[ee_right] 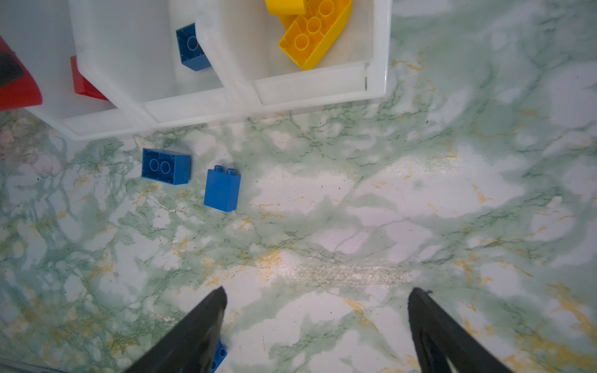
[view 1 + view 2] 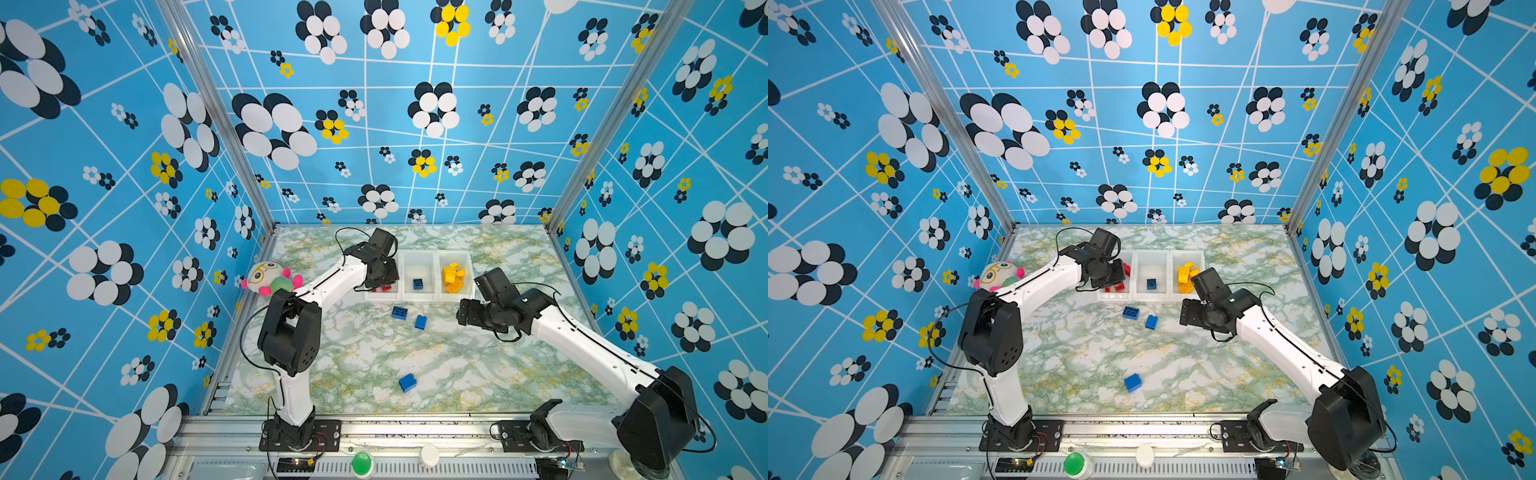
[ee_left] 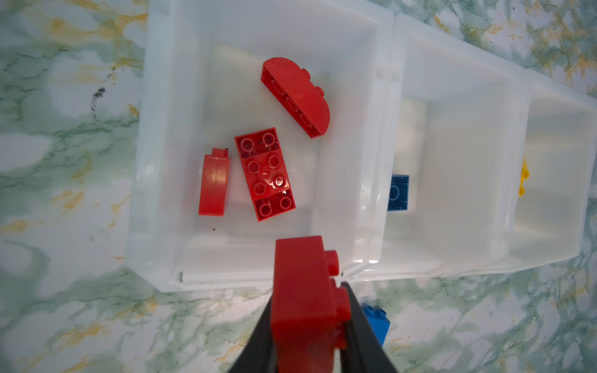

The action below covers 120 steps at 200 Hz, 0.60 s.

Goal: Sort the legos into containers by color
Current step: Place the lego in the container.

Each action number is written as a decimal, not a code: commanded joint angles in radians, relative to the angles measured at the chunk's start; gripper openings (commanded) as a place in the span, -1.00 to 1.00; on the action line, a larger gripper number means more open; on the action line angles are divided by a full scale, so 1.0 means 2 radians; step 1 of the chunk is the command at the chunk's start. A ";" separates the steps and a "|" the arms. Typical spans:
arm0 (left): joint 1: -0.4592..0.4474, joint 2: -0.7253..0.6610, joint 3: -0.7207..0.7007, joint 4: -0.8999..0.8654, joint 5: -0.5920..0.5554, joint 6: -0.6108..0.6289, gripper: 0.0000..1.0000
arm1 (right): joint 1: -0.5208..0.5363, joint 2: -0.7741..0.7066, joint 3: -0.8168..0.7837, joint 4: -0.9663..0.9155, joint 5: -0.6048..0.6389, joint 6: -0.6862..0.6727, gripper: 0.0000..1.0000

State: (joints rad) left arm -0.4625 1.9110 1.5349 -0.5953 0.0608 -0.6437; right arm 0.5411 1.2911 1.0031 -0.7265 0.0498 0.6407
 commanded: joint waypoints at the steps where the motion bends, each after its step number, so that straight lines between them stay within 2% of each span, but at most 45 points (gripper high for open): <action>1: 0.012 0.028 0.031 0.012 0.021 0.026 -0.82 | 0.004 -0.001 0.015 -0.018 0.005 0.000 0.82; 54: 0.023 0.083 0.079 0.015 0.035 0.025 -0.79 | 0.004 -0.003 0.019 -0.024 0.009 -0.002 0.83; 105: 0.025 0.100 0.082 0.024 0.041 0.013 -0.56 | 0.003 -0.004 0.025 -0.029 0.010 -0.001 0.84; 120: 0.025 0.099 0.078 0.028 0.044 0.011 -0.42 | 0.004 -0.004 0.026 -0.029 0.010 -0.002 0.84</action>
State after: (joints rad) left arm -0.4217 2.0949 1.6760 -0.5537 0.1280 -0.6113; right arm 0.5411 1.2911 1.0252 -0.7525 0.0505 0.6403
